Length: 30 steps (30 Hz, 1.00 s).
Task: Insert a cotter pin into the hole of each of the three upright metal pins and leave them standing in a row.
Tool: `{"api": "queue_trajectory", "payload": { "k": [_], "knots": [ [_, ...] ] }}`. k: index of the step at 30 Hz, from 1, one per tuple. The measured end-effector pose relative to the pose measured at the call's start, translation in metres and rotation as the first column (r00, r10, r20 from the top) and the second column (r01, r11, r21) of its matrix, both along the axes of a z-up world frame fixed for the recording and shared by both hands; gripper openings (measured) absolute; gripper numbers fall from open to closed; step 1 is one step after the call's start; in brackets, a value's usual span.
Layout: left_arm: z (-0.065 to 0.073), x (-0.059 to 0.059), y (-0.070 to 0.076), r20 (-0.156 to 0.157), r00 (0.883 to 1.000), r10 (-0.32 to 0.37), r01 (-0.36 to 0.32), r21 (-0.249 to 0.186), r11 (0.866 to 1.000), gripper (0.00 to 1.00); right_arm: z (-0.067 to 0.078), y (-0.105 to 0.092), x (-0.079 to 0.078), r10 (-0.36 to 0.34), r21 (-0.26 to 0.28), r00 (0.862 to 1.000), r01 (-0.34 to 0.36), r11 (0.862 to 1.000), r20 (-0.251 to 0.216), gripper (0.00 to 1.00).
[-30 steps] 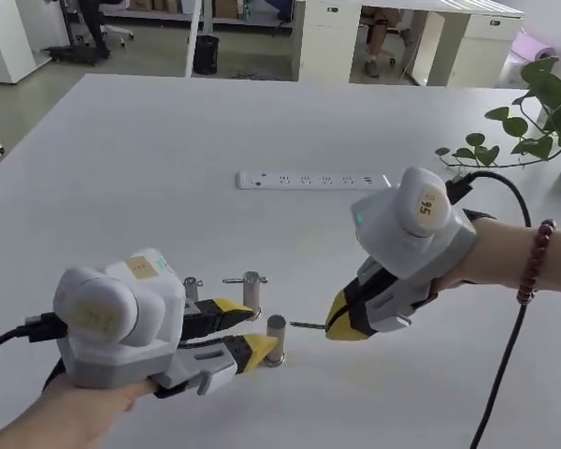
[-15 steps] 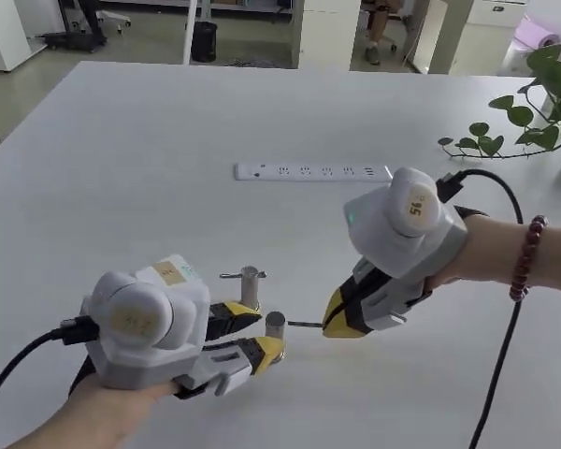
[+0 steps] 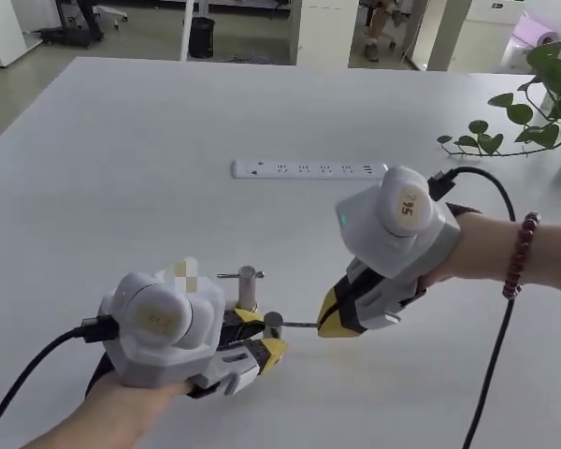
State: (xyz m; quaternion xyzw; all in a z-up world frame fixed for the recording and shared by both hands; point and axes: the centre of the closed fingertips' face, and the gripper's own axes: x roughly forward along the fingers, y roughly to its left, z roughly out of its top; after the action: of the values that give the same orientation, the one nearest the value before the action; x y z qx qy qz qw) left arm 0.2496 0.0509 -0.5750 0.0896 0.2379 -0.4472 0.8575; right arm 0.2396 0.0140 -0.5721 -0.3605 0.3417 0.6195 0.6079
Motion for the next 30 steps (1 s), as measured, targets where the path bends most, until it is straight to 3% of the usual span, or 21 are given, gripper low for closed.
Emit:
{"api": "queue_trajectory", "payload": {
  "k": [10, 13, 30],
  "knots": [
    [-0.002, 0.002, -0.001, -0.009, 1.000, 0.010, -0.010, -0.011, 1.000, 0.12, 0.005, 0.007, 0.000, 0.018, 0.001, 1.000, -0.018, 1.000, 0.021, 0.00],
    [-0.004, 0.002, -0.001, -0.030, 0.999, 0.022, -0.023, -0.032, 0.999, 0.12, 0.006, 0.010, -0.001, 0.028, -0.001, 0.999, -0.028, 1.000, 0.026, 0.00],
    [-0.011, 0.003, -0.004, -0.061, 0.996, 0.067, -0.074, -0.113, 0.991, 0.13, 0.008, 0.026, 0.000, 0.061, -0.003, 0.997, -0.061, 0.998, 0.042, 0.00]
  ]
}}
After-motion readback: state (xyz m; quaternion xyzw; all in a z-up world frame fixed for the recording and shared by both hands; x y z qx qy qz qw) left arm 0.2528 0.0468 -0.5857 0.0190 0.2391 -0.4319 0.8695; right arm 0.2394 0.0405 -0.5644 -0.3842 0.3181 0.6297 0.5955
